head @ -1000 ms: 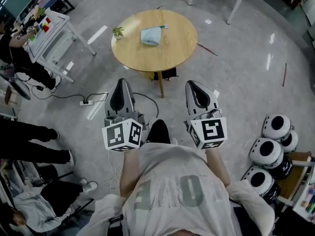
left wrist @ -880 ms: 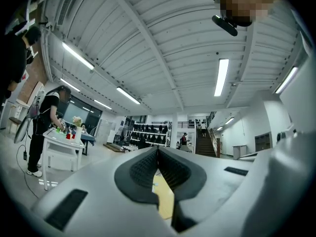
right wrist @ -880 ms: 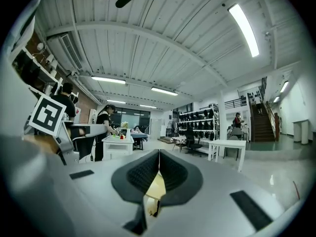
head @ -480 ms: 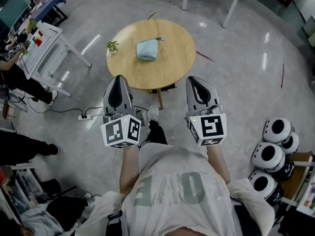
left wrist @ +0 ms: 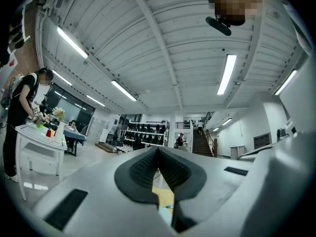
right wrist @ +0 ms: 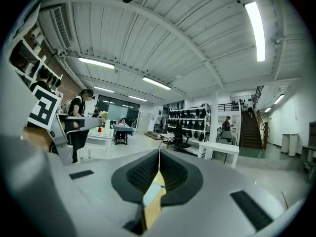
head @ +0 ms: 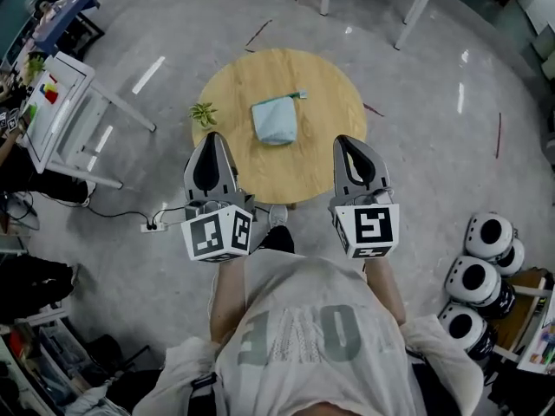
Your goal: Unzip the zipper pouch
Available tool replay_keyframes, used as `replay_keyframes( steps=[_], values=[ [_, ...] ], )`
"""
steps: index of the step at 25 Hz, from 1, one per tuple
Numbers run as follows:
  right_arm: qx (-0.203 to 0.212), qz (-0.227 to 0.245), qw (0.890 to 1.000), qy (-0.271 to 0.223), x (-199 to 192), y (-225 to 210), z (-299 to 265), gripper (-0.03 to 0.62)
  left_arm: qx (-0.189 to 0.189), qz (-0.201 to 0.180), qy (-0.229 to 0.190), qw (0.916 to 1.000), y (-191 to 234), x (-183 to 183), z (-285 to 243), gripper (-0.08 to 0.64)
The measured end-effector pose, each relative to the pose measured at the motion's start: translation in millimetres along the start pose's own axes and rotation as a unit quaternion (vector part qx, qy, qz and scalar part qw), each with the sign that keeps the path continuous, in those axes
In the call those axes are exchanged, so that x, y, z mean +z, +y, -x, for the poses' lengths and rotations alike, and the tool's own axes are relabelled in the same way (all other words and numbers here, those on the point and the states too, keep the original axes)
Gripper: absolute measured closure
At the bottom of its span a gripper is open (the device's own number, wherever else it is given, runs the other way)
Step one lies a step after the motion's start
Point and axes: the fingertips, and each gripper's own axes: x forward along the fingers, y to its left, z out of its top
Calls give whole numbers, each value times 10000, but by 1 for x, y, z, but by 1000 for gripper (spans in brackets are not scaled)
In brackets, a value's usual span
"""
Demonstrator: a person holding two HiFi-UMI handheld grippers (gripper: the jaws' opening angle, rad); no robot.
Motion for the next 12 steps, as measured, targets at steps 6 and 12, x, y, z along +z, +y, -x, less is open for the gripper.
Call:
replay_keyframes(
  steps=[6, 12],
  values=[
    [-249, 39, 9996, 159, 9, 7, -96, 563, -294, -53, -8, 9996, 46, -6, -82, 532],
    [-420, 163, 9988, 212, 13, 13, -154, 563, -290, -89, 78, 9995, 81, -19, -124, 532]
  ],
)
